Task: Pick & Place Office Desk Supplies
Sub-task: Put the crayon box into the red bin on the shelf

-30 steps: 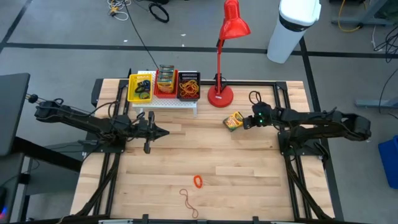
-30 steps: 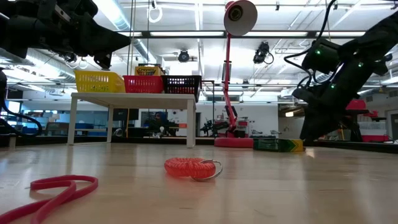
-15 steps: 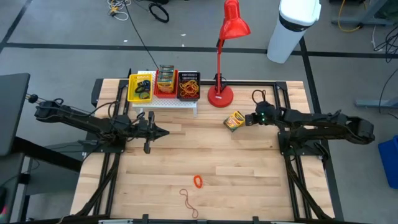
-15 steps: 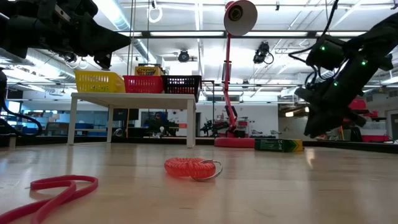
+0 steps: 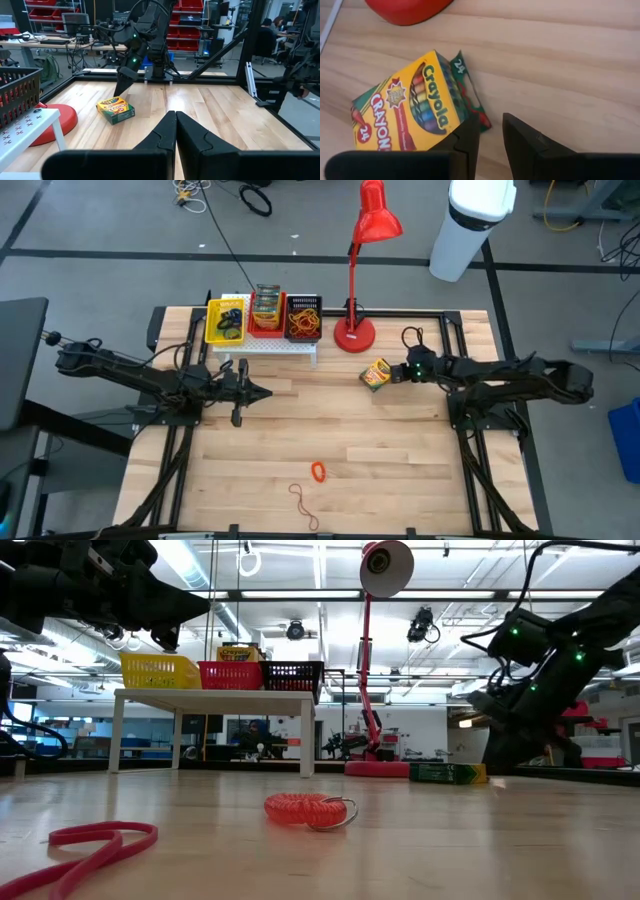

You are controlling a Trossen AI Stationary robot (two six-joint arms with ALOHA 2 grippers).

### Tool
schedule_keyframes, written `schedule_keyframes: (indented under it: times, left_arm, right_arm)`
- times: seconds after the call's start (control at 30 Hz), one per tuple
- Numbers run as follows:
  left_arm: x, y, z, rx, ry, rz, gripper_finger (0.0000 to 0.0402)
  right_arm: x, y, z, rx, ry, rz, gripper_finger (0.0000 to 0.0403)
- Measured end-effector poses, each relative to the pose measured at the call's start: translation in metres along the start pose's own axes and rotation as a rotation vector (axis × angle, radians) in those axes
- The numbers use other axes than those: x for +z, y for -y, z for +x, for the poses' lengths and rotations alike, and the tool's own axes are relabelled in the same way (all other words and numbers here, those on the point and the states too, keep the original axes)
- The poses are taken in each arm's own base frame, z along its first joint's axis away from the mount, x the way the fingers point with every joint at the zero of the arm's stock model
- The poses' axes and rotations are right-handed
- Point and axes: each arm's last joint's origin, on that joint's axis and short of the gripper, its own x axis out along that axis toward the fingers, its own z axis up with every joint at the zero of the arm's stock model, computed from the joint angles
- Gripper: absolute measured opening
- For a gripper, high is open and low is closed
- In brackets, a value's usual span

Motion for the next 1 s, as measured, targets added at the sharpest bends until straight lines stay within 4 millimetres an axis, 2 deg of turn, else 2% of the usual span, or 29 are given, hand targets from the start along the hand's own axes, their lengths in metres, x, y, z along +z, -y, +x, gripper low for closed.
schedule_keyframes:
  times: [0.53, 0.63, 0.8, 1.0]
  left_arm:
    - [0.000, 0.000, 0.000, 0.000, 0.000, 0.000, 0.0012]
    - [0.000, 0.000, 0.000, 0.000, 0.001, 0.000, 0.0012]
    - [0.000, 0.000, 0.000, 0.000, 0.001, 0.000, 0.0012]
    - [0.000, 0.000, 0.000, 0.000, 0.000, 0.000, 0.0012]
  right_arm:
    - [-0.001, -0.005, 0.016, 0.052, -0.031, -0.003, 0.0088]
    - [-0.002, -0.006, 0.016, 0.062, -0.038, -0.011, 0.0071]
    - [-0.002, -0.007, 0.016, 0.093, -0.066, -0.067, 0.0010]
    - [0.002, -0.014, 0.014, 0.155, -0.038, -0.125, 0.0006]
